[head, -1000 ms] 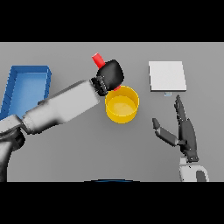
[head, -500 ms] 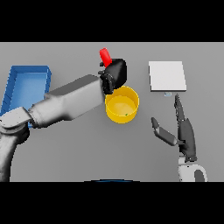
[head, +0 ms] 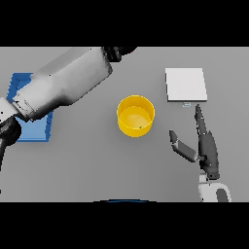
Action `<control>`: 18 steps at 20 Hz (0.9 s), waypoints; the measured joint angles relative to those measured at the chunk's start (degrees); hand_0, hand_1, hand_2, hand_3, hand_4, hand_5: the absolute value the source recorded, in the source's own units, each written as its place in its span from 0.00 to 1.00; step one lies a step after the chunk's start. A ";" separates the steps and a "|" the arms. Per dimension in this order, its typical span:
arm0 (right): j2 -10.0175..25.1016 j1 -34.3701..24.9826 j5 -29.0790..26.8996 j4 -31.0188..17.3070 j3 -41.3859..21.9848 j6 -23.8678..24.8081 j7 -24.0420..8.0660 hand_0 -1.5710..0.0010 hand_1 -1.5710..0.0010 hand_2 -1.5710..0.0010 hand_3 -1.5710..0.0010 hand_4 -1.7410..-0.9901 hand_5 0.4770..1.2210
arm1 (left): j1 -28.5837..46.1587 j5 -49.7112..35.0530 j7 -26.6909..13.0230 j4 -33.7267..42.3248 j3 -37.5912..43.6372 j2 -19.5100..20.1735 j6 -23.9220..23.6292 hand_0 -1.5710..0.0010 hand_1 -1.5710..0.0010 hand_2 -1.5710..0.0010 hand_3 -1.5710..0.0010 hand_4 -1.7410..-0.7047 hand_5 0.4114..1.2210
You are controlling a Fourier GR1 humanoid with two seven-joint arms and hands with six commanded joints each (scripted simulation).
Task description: Pick up the red beaker and tilt it to pour out 1 green nut into yellow bowl. Pick up the yellow bowl and place it on the metallic measuring scale.
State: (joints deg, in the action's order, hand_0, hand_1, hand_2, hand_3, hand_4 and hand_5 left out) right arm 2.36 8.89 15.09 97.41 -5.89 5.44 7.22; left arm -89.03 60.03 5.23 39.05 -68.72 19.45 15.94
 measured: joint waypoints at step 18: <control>1.59 -1.91 -3.32 -1.12 0.56 -3.24 1.86 1.00 1.00 1.00 1.00 0.70 0.17 | 19.59 -47.21 -21.95 -3.22 38.37 20.99 -19.69 0.00 0.00 0.00 0.08 0.00 1.00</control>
State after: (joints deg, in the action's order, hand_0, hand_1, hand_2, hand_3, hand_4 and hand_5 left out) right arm 3.95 6.98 11.77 96.29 -5.33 2.20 9.08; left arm -69.44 12.82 -16.72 35.83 -30.35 40.44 -3.74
